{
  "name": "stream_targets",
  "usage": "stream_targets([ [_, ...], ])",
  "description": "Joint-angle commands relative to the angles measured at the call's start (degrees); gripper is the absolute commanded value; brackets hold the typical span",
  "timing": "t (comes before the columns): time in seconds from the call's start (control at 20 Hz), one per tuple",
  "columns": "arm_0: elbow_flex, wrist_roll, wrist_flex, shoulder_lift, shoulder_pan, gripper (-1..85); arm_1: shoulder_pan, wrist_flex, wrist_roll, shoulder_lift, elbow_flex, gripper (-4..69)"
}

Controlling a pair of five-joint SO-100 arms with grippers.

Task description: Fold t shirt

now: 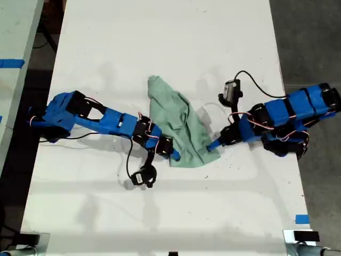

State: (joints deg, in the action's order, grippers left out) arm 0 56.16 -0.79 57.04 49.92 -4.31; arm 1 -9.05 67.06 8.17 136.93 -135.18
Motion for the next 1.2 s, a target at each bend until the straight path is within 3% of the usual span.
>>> stream_targets([
  [0.0, -1.0, 1.1, 0.2, -1.5, 2.3, 9.2, -1.3, -4.0, 0.1, 0.1, 1.2, 25.5],
  [0.05, -0.8, 2.1, 0.5, -1.8, 2.5, -0.1, -1.7, -4.7, -0.2, -0.3, 0.9, 25.4],
  [0.15, -0.7, 2.9, 1.5, -1.3, 1.9, -0.1, -1.9, -6.9, -1.1, -1.6, -0.8, 24.8],
  [0.35, -0.6, 3.3, 3.6, 1.5, 0.4, -0.1, -0.5, -19.5, -1.4, -15.9, -5.5, 24.8],
  [0.55, -0.5, 3.6, 4.4, 1.8, 0.0, -0.1, -0.4, -24.7, -0.4, -24.4, -2.1, 23.1],
  [0.6, -0.5, 3.8, 4.7, 2.2, -0.2, -0.1, -0.5, -26.7, -0.6, -27.2, -1.2, 21.0],
  [0.65, -0.5, 3.8, 4.9, 2.7, -0.4, -0.1, -1.1, -28.2, -1.1, -30.0, 0.3, 13.8],
  [0.7, -0.5, 4.0, 5.4, 3.5, -0.8, -0.1, -2.0, -28.3, -1.6, -32.6, 3.1, 0.5],
  [0.8, -0.5, 4.8, 6.9, 6.2, -2.6, -0.1, -4.6, -22.4, -1.7, -37.6, 14.0, 0.2],
  [1.05, -0.3, 10.5, 12.5, 19.2, -10.6, -0.1, -8.1, 6.9, 2.9, -58.8, 61.9, -0.1],
  [1.15, 0.2, 13.4, 15.3, 24.3, -11.9, -0.1, -6.7, 12.7, 6.0, -61.7, 73.8, -0.1],
])
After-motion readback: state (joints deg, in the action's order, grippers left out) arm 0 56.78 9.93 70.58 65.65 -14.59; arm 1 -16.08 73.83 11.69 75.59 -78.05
